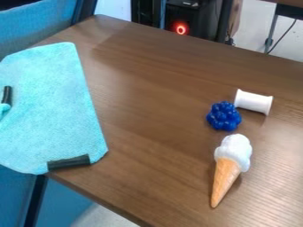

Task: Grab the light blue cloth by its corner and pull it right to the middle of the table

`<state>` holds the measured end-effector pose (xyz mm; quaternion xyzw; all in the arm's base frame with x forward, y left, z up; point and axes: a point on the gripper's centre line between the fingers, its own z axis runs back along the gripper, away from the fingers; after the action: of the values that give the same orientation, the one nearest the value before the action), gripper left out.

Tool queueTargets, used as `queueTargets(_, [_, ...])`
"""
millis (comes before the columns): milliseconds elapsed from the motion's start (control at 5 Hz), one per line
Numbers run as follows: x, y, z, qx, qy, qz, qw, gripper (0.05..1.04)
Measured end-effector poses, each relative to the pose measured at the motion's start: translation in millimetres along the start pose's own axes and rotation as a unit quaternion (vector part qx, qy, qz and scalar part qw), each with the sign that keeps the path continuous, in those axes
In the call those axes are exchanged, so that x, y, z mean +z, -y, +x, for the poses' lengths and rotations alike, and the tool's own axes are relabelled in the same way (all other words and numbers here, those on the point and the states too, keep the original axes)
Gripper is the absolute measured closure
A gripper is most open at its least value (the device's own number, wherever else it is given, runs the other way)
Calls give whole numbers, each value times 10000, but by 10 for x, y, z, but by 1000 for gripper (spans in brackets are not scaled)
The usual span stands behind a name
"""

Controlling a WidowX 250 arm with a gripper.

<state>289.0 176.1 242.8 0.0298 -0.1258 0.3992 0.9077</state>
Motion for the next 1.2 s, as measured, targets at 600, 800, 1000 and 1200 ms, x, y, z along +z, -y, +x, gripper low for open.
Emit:
queueTargets(600, [-143,-4,-12,28,-160,78,9998,84])
queueTargets(800, [-562,-23,-134,265,-174,436,9985,84])
queueTargets(1000, [-1013,-72,-359,133,33,966,9952,84])
queueTargets(1200, [-1237,-150,-571,-155,256,1135,9931,84])
